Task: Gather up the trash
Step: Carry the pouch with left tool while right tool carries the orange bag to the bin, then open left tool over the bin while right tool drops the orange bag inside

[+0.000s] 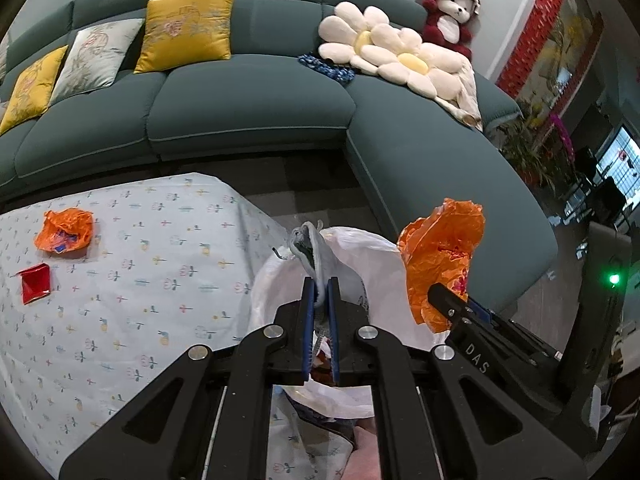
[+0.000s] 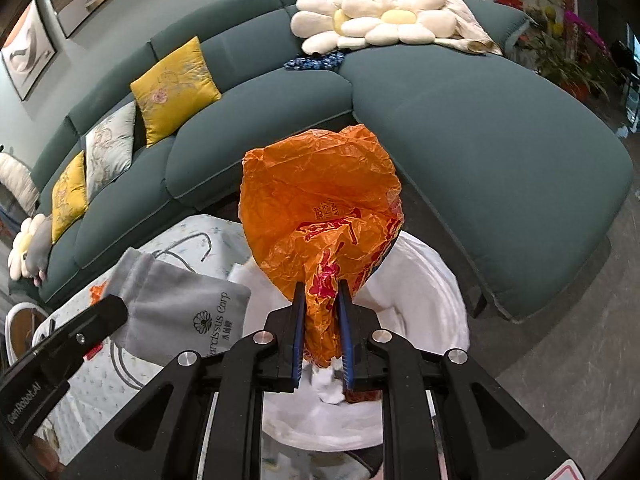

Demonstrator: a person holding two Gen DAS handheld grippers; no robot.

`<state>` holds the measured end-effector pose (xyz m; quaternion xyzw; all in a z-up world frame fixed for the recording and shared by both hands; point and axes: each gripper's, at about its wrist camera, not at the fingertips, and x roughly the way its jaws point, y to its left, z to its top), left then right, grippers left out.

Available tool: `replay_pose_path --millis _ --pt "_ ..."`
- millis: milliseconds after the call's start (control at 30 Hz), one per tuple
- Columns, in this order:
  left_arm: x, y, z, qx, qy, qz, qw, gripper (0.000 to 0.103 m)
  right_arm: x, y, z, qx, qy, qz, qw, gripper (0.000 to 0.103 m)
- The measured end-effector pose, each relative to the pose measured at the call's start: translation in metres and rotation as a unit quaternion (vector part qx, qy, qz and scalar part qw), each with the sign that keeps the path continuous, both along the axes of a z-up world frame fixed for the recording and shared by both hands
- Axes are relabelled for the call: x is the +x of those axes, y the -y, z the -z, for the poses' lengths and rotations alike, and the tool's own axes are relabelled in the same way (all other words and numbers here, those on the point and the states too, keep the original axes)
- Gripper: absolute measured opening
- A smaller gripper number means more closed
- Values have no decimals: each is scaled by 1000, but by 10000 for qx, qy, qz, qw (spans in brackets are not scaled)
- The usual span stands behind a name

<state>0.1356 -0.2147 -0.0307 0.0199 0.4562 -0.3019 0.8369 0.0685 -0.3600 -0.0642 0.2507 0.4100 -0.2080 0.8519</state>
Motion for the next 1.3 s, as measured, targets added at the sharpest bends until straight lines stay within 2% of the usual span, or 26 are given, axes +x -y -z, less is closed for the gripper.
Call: replay_pose_path --millis 100,233,300,367,833,1233,1300 --pt "-3 6 2 32 -24 49 10000 7 -5 4 4 40 -27 24 10000 17" --pt "-3 8 5 38 -129 -22 9999 11 -7 6 6 90 -9 62 9999 29" --pt "-3 7 6 47 -149 -84 9998 26 -9 8 6 97 16 88 9999 33" --pt "-3 7 5 49 -111 -108 9999 32 -10 7 6 96 34 98 9999 35" --pt "1 -5 3 71 -116 -243 9996 32 -3 -2 1 33 40 -23 10000 38" --pt "16 -39 3 -13 -230 -626 9978 32 16 -29 -7 -83 -1 -338 9994 38" --pt "19 -47 4 -9 -232 -700 9973 37 20 -36 -8 -100 -12 -396 9992 38"
